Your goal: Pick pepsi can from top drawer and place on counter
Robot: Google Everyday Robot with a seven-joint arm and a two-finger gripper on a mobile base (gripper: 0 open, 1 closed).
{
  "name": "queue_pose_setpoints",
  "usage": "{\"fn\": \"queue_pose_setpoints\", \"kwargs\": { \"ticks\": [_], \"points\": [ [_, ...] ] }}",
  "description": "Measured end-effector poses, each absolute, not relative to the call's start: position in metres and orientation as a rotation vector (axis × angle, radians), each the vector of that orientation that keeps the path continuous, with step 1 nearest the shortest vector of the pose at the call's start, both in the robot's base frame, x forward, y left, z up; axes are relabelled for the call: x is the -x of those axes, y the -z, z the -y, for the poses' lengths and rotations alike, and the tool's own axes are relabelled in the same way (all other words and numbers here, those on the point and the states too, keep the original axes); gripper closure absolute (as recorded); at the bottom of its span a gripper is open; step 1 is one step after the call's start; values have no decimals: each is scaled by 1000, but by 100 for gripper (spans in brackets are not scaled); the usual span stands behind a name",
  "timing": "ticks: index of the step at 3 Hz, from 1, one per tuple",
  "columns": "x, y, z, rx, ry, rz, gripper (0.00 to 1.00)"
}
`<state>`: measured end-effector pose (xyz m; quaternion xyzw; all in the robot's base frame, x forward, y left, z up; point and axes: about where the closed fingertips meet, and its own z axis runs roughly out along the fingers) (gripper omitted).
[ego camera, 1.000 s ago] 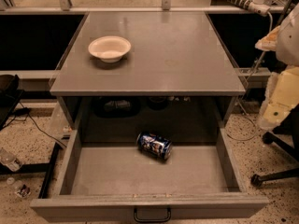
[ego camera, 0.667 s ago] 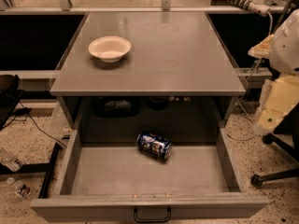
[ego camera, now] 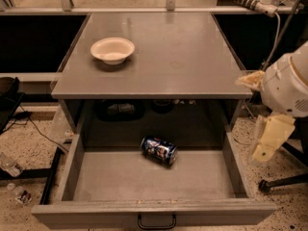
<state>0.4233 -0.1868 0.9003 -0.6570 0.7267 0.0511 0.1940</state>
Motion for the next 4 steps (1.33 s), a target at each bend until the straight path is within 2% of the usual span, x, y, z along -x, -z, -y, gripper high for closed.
{"fn": "queue_pose_setpoints", "kwargs": {
  "ticks": [2,4],
  "points": [
    [-418,-836,161,1770,-253,-1900,0],
    [-425,-837,161,1751,-221,-1893,0]
  ]
}}
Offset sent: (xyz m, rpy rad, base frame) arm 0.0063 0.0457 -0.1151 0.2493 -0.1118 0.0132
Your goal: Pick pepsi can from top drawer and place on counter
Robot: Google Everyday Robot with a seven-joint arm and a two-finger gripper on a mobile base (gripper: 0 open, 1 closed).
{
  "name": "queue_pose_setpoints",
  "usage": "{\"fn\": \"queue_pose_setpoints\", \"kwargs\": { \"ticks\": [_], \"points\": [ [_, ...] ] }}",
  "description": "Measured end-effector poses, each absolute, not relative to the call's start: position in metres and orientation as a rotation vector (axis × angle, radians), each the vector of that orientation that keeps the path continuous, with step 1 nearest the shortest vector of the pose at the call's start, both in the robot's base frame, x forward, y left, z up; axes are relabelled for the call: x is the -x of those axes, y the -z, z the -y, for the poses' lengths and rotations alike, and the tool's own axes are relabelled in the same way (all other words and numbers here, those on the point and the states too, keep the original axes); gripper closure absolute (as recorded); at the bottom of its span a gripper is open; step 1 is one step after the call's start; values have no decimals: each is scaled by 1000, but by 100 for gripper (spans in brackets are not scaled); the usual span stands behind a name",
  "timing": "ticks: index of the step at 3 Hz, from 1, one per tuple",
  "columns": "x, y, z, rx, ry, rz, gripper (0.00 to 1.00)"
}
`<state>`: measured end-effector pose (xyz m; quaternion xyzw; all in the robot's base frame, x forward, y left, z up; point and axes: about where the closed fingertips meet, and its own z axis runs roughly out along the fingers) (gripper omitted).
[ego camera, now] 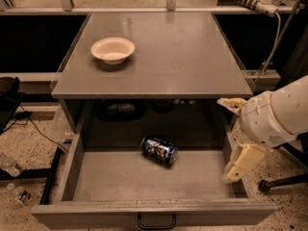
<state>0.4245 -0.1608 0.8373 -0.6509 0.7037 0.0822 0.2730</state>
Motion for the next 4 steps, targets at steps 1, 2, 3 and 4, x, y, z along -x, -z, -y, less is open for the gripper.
{"fn": "queue_pose_setpoints", "kwargs": {
  "ticks": [1,2,3,4],
  "points": [
    [-432,-822,147,1745,-246,-1881,0],
    [-449,-796,124,1698,-309,-1866,0],
    [-472,-763,103,1599,-373,-1888,0],
    [-488,-727,90,1484,-394,-1958,0]
  ]
}}
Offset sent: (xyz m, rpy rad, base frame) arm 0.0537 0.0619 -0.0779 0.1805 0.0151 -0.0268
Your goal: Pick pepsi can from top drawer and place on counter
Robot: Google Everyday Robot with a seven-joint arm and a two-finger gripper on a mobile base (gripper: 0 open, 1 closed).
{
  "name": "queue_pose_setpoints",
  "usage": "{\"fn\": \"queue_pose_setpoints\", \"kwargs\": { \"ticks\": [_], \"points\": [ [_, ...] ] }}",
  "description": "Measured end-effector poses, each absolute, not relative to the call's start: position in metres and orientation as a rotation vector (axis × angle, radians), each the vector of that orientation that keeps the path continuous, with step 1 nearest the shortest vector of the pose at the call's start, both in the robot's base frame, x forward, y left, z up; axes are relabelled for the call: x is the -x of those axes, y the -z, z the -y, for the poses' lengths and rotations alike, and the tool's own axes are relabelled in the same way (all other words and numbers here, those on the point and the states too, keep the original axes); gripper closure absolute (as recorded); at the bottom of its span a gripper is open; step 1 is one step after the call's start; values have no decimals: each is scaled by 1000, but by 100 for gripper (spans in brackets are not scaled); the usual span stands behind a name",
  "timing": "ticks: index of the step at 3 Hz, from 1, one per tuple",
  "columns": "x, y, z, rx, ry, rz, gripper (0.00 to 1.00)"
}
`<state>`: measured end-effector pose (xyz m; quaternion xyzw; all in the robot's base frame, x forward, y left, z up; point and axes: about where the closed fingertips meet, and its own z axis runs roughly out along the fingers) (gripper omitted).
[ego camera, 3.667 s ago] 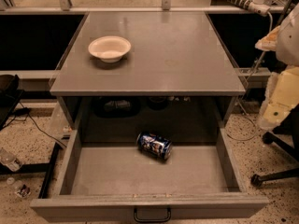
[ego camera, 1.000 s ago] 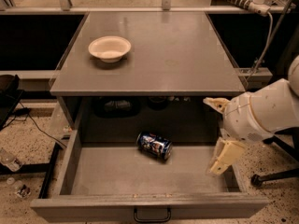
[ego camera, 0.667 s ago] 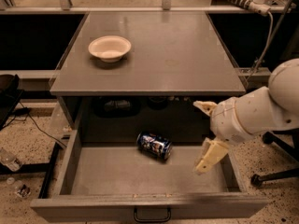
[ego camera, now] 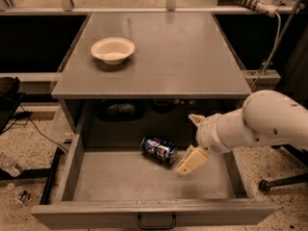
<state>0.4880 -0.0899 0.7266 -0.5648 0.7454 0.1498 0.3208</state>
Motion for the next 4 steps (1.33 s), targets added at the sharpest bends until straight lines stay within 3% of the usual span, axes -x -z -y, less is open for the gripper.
{"fn": "queue_pose_setpoints", "kwargs": {
  "ticks": [4],
  "points": [
    [-527,-623,40,1345,-459,-1960,0]
  ]
}}
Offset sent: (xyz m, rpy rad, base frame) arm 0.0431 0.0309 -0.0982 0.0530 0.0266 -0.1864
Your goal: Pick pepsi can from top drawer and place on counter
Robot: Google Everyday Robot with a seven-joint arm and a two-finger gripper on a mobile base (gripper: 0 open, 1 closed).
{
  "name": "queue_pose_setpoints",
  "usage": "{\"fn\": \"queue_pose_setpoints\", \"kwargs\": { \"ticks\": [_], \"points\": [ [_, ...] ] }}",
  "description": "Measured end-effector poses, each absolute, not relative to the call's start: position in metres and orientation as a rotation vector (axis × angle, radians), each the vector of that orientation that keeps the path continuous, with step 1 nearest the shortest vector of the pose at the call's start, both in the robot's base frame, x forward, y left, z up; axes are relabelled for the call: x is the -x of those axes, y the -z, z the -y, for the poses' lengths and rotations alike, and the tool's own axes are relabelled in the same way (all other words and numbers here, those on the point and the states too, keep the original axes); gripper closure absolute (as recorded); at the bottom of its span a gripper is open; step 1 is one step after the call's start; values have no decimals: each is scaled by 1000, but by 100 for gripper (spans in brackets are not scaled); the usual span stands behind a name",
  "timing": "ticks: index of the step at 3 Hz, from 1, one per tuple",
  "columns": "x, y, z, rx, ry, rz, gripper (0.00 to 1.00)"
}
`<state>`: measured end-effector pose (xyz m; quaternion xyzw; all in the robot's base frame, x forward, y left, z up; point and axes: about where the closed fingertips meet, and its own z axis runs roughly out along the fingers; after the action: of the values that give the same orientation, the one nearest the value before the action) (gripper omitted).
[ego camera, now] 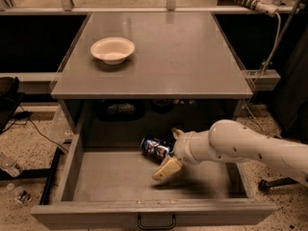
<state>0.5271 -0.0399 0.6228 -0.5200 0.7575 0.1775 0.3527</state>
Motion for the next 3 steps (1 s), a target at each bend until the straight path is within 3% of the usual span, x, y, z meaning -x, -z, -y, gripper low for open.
{"fn": "queue_pose_setpoints", "kwargs": {
  "ticks": [3],
  "points": [
    [-528,-609,32,1373,-475,-1946,66]
  ]
}}
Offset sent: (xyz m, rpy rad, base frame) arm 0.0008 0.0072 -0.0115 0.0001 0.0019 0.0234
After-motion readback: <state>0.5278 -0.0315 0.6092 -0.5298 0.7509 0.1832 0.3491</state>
